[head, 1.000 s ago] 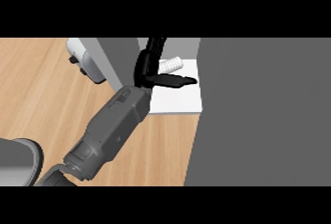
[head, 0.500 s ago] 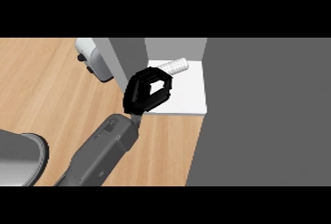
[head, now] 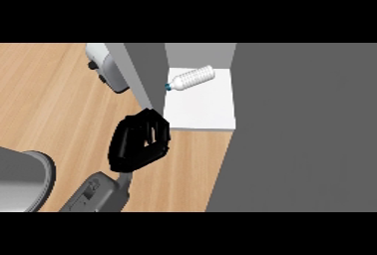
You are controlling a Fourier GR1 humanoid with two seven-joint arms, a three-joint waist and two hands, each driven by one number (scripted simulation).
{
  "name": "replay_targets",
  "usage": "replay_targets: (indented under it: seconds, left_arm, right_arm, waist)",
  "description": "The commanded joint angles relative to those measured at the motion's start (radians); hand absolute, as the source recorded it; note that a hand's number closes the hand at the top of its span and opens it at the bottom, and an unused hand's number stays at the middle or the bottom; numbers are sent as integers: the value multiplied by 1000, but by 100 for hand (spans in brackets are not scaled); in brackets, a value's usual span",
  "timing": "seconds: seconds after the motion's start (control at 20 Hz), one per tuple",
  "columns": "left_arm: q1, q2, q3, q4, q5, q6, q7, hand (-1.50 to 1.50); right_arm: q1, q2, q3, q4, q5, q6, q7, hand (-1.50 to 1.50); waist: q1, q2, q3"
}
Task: Pick up the bottled water, place it into the cabinet and close the cabinet
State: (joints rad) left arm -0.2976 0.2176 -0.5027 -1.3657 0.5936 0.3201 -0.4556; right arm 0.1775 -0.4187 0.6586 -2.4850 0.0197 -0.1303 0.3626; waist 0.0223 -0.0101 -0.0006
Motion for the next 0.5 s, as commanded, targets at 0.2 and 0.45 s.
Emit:
replay_targets:
  seconds: [0.2,0.45]
  left_arm:
    - [242,122,5,-302,-22,16,43,150]
    - [355,199,105,-300,31,-103,-41,150]
  right_arm:
    - [-187,177,210,12,125,-48,219,150]
    - [-252,277,314,55,163,-52,271,150]
  waist:
    - [-6,5,-1]
    - [-14,5,-2]
